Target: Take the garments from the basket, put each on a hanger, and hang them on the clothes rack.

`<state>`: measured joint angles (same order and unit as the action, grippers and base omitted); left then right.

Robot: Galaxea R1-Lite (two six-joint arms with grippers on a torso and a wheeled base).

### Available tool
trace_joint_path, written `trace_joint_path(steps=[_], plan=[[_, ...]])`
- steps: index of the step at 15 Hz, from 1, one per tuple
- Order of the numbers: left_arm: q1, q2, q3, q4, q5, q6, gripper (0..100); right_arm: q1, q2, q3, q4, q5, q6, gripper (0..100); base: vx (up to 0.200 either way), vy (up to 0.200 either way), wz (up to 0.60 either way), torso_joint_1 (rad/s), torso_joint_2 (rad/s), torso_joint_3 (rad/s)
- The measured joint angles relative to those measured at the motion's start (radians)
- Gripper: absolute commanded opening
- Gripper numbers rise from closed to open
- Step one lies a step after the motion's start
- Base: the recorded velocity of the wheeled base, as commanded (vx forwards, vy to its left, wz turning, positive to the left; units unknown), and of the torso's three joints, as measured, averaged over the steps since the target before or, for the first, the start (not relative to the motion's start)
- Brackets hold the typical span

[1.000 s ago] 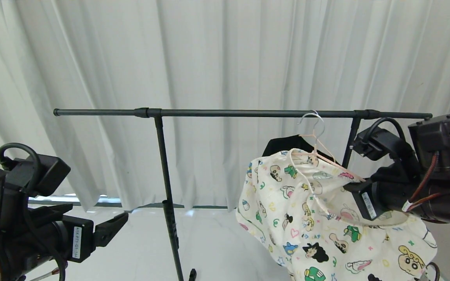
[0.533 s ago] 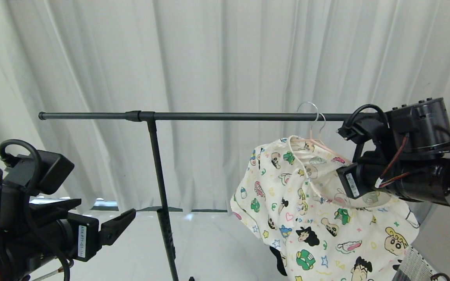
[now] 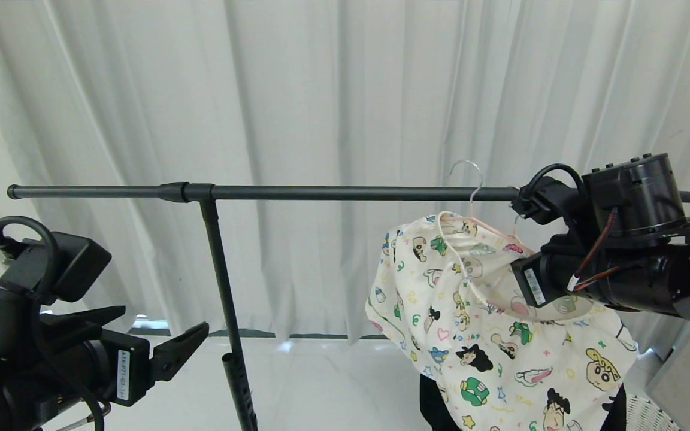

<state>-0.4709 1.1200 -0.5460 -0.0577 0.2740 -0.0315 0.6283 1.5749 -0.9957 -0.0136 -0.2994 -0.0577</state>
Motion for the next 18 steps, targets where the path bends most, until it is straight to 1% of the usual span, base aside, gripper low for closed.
trace_joint_path(steps=[6, 8, 9, 11, 14, 18], plan=[[-0.017, -0.005, 0.006, 0.0, 0.0, -0.001, 100, 0.005, 0.001, -0.001, 0.0, 0.001, 0.0, 0, 0.0, 0.0, 0.0, 0.0, 0.0, 0.0], [-0.025, -0.007, 0.013, -0.001, 0.0, -0.001, 100, 0.003, 0.009, -0.017, 0.0, 0.001, 0.001, 0, 0.0, 0.0, 0.0, 0.0, 0.0, 0.0], [-0.026, -0.007, 0.015, 0.0, 0.0, -0.001, 100, 0.003, 0.024, -0.042, -0.001, 0.001, 0.007, 0, 0.0, 0.0, 0.0, 0.0, 0.0, 0.0], [-0.028, -0.008, 0.016, 0.0, 0.0, 0.0, 100, 0.01, 0.064, -0.083, -0.001, 0.002, 0.027, 0, 0.0, 0.0, 0.0, 0.0, 0.0, 0.0], [-0.028, -0.013, 0.014, 0.0, 0.0, 0.0, 100, 0.055, 0.132, -0.126, -0.006, 0.002, 0.085, 0, 0.0, 0.0, 0.0, 0.0, 0.0, 0.0], [-0.028, -0.058, 0.035, 0.0, -0.001, 0.001, 100, 0.072, 0.206, -0.157, -0.006, 0.0, 0.125, 0, 0.0, 0.0, 0.0, 0.0, 0.0, 0.0]])
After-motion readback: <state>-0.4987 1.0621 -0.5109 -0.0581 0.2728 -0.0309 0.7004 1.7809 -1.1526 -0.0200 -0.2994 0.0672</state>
